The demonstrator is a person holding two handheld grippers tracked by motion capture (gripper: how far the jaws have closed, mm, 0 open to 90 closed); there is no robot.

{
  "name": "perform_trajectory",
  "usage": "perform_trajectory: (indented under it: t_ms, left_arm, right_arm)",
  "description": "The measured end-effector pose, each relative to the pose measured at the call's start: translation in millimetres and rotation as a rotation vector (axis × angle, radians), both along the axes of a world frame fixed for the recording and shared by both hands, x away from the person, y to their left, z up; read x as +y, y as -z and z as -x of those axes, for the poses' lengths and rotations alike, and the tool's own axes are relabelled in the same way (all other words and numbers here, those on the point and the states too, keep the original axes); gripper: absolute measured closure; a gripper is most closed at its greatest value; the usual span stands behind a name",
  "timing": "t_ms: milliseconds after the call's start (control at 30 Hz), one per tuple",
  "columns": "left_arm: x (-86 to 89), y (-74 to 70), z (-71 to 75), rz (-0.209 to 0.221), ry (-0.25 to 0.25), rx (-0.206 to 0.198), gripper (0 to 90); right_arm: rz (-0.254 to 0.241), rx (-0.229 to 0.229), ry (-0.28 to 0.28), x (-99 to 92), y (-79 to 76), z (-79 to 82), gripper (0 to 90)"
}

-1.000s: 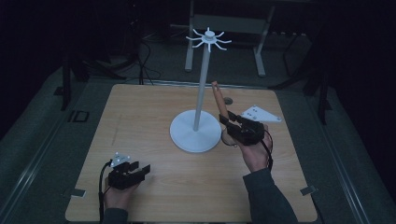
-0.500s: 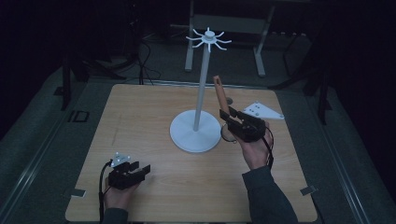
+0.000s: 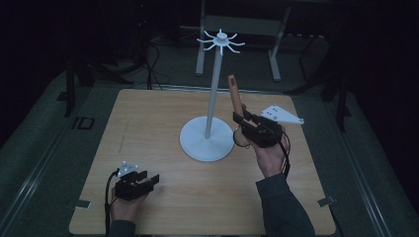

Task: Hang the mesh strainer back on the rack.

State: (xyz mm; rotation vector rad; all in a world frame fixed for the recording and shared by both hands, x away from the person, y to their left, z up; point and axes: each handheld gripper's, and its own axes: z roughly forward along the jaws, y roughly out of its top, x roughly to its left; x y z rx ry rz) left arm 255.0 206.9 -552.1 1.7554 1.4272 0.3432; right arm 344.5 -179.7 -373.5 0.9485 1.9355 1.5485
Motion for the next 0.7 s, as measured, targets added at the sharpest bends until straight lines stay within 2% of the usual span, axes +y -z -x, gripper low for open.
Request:
perform_trajectory:
  t_ms: [700]
  left_arm:
    - [0.4,-0.3,0.1,-0.001,-0.002,-0.002,43.6]
  right_arm:
    - [-0.071,-0.019,0.000,-2.5,-12.5,-3.4,69.8]
